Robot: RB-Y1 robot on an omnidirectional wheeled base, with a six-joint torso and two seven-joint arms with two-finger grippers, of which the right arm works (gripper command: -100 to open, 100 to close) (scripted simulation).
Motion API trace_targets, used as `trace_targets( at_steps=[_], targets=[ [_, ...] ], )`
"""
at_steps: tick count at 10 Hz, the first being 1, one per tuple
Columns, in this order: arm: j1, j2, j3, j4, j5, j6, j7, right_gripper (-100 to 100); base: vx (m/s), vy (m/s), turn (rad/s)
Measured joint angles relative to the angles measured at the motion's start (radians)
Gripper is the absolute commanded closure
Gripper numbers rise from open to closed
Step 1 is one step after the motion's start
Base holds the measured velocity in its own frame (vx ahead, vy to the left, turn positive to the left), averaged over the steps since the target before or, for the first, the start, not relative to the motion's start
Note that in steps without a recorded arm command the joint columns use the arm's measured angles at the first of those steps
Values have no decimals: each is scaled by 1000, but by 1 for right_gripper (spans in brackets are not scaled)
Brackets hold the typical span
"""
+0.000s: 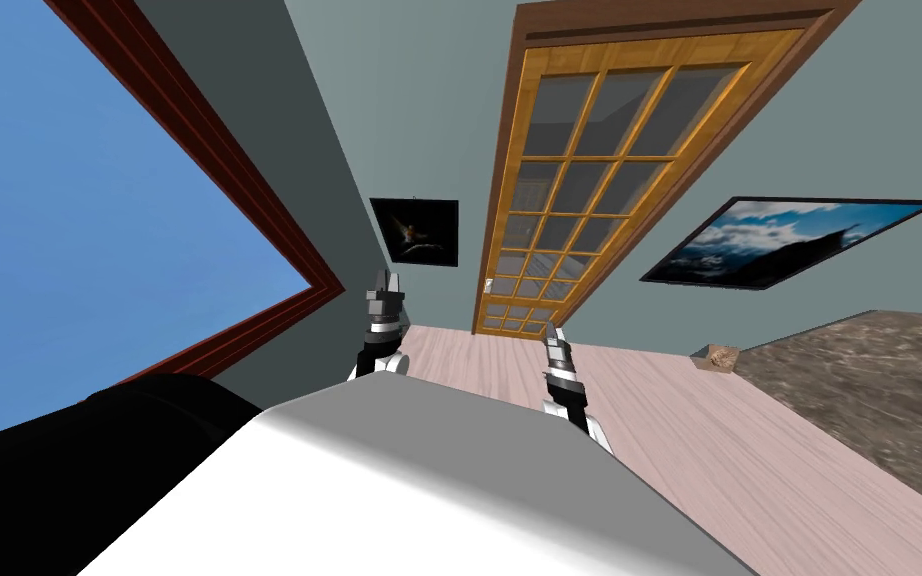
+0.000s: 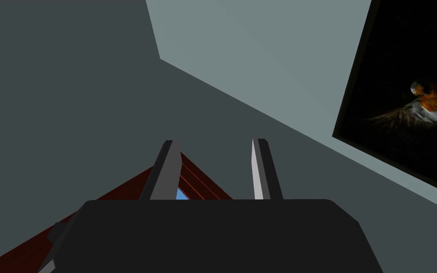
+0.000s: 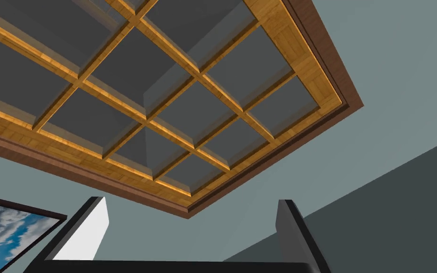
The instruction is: Pull the door open
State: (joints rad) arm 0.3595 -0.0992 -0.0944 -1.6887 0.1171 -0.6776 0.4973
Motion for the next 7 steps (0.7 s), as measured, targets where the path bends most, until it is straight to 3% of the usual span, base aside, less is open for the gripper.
trace_targets(
  at_steps=[7],
  targets=[
    [-31,-4,-36,145,51,-36,134,-100,106,53,36]
  ],
)
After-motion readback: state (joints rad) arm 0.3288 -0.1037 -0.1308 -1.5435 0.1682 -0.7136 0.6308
